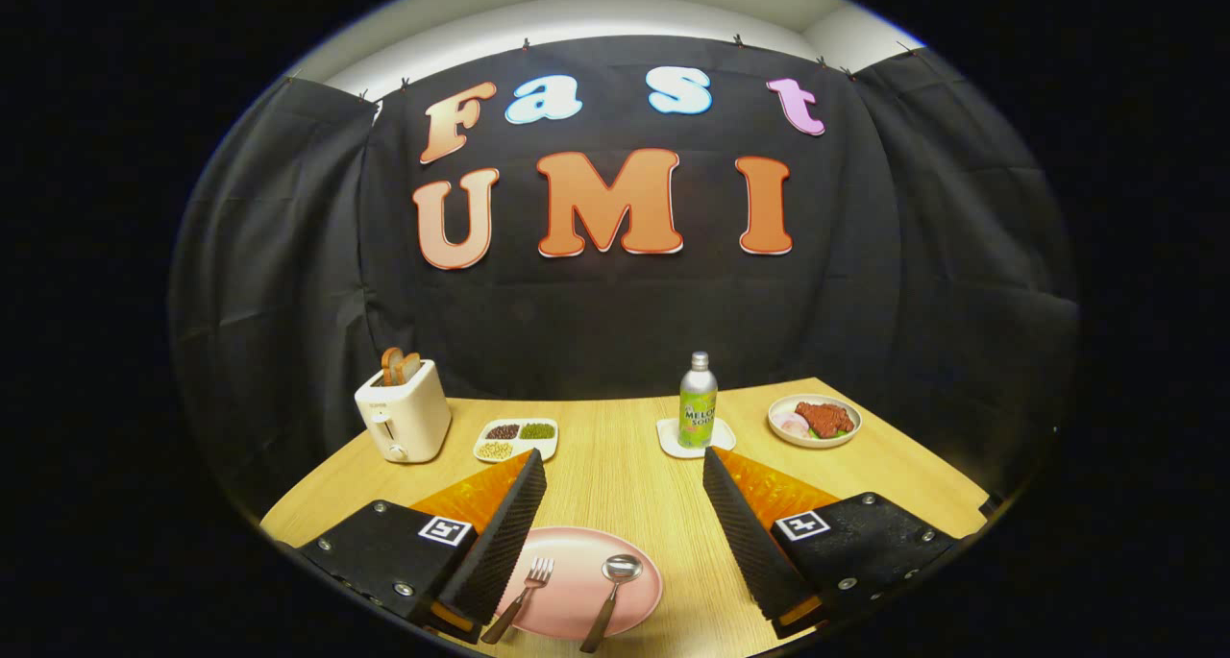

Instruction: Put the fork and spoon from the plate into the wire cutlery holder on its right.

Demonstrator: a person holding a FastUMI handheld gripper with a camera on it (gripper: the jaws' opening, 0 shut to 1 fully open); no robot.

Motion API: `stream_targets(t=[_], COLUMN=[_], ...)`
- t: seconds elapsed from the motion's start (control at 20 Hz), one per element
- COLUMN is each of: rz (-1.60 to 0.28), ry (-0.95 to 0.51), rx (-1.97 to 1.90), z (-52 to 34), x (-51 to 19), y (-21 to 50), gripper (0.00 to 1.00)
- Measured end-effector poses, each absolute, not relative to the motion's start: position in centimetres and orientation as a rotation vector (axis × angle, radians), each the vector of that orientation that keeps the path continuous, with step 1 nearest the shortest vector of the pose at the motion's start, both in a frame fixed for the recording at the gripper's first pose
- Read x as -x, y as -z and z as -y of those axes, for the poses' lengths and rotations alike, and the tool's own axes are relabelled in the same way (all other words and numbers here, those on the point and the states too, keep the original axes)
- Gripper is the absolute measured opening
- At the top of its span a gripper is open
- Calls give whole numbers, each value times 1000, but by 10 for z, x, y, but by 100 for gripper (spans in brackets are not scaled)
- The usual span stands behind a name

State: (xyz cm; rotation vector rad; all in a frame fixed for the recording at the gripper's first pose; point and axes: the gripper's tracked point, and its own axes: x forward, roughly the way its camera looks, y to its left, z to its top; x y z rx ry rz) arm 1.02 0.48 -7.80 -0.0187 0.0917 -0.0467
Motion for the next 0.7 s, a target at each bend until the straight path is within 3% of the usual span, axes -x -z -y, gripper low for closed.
stream_targets(t=[0.7], rz=[-412], ry=[10], rx=[94], z=[-19], x=[-1], y=[228], gripper=[99])
